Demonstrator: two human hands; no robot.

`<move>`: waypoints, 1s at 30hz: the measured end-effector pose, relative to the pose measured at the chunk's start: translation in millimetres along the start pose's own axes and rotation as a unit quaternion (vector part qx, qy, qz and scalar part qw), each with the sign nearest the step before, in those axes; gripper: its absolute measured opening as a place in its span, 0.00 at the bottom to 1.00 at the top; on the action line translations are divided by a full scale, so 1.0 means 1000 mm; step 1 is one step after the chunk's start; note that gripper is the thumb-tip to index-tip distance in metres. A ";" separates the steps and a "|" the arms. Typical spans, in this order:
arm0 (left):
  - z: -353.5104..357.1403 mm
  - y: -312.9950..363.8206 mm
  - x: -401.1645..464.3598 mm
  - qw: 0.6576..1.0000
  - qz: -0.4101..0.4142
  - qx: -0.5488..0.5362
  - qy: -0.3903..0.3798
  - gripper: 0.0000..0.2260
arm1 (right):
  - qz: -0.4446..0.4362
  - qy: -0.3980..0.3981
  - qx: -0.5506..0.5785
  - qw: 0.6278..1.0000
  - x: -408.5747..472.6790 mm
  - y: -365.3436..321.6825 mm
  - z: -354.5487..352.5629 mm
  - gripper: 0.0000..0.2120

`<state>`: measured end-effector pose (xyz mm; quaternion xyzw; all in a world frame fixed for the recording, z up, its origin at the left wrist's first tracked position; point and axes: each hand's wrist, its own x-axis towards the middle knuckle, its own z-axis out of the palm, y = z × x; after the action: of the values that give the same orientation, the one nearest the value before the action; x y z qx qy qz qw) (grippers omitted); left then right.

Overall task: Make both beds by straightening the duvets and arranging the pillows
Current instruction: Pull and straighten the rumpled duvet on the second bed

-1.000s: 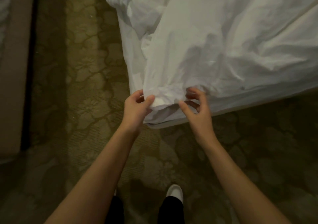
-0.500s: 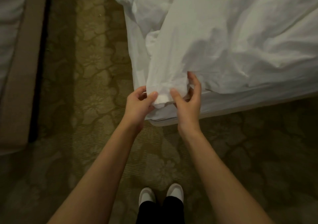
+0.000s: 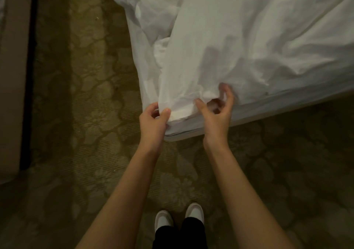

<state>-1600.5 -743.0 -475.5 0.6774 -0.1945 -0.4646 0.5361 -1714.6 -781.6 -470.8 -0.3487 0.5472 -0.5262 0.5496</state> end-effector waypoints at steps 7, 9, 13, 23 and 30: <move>0.003 -0.006 0.004 1.000 -0.003 0.014 -0.004 0.06 | -0.006 0.051 0.020 0.999 0.031 -0.013 -0.024 0.22; 0.006 -0.010 0.004 1.000 -0.006 0.011 0.009 0.06 | -0.020 0.059 -0.015 0.998 0.037 -0.015 -0.027 0.16; 0.016 -0.016 0.003 0.999 -0.002 0.018 0.032 0.06 | -0.045 0.072 -0.035 0.996 0.048 -0.018 -0.037 0.10; 0.031 -0.012 -0.003 0.989 0.032 0.080 0.117 0.06 | -0.083 0.051 -0.142 0.985 0.061 -0.036 -0.083 0.13; 0.050 -0.010 -0.019 0.975 0.008 -0.020 0.221 0.20 | -0.062 -0.018 -0.128 0.990 0.071 -0.029 -0.079 0.09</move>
<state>-1654.1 -752.7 -476.6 0.7508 -0.0668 -0.3031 0.5830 -1807.7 -840.6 -472.4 -0.4588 0.5778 -0.4783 0.4763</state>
